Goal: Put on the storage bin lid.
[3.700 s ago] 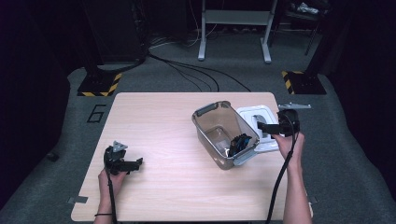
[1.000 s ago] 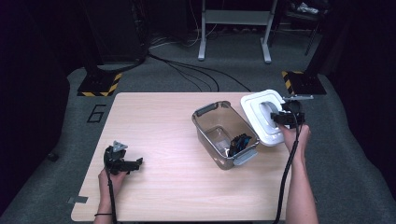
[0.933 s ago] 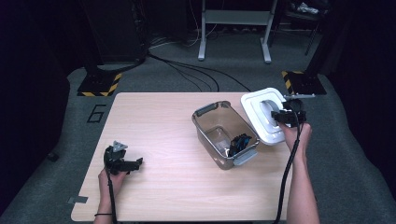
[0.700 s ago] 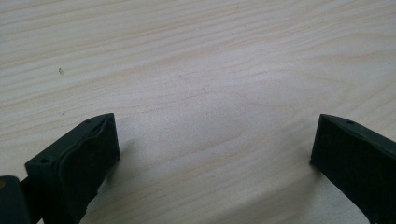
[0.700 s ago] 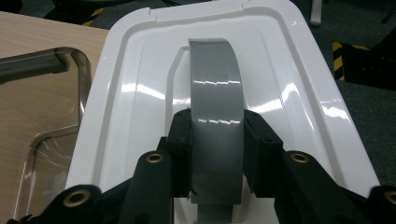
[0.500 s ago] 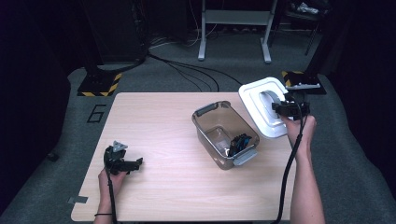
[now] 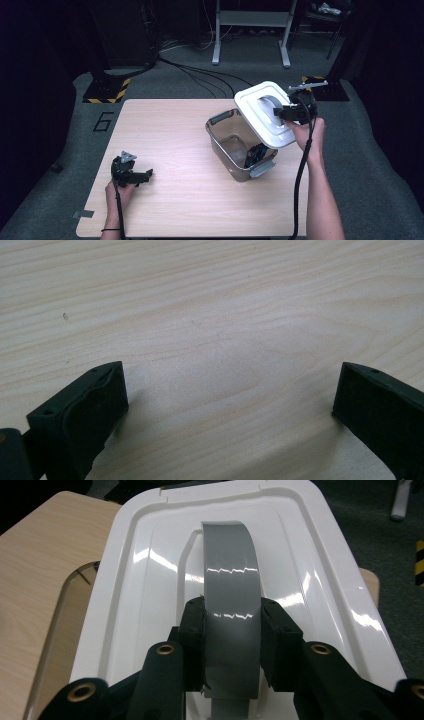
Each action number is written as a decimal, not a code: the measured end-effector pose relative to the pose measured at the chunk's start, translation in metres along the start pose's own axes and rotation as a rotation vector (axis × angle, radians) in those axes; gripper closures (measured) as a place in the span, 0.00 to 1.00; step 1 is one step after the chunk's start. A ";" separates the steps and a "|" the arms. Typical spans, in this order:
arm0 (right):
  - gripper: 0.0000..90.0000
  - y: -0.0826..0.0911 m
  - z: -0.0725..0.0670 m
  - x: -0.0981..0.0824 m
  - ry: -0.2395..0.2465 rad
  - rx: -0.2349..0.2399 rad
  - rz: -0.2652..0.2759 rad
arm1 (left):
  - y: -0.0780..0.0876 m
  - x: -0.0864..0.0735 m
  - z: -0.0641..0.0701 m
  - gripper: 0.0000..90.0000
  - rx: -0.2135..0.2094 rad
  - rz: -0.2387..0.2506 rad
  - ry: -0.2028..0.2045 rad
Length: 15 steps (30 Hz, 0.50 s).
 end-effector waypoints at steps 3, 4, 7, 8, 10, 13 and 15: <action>0.75 -0.005 -0.012 -0.002 0.005 0.034 -0.016 | 0.000 0.000 0.000 0.01 0.000 0.000 0.000; 0.75 -0.009 -0.017 -0.003 0.001 0.042 -0.026 | 0.000 0.000 0.000 0.01 -0.001 0.000 0.000; 0.75 -0.017 -0.024 -0.005 0.014 0.060 -0.045 | 0.000 0.000 0.000 0.01 0.000 0.000 0.000; 0.75 -0.020 -0.028 -0.006 0.009 0.069 -0.056 | 0.000 0.000 0.000 0.01 0.000 0.000 0.000; 0.75 -0.026 -0.033 -0.009 0.014 0.082 -0.076 | 0.000 0.000 0.000 0.01 0.000 0.000 0.000; 0.75 -0.035 -0.041 -0.012 0.015 0.096 -0.105 | 0.000 0.000 0.000 0.01 -0.001 0.000 0.001; 0.75 -0.040 -0.044 -0.015 0.018 0.106 -0.122 | 0.000 0.000 0.000 0.01 0.000 0.000 0.000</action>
Point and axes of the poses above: each handheld gripper's, and its own axes: y roughly backward along the jaws, x roughly out of its top, z roughly to its right, the point moved 6 cm from there along -y, roughly forward along the jaws, and after that the axes turned 2 degrees about -y, right-handed, at the moved point
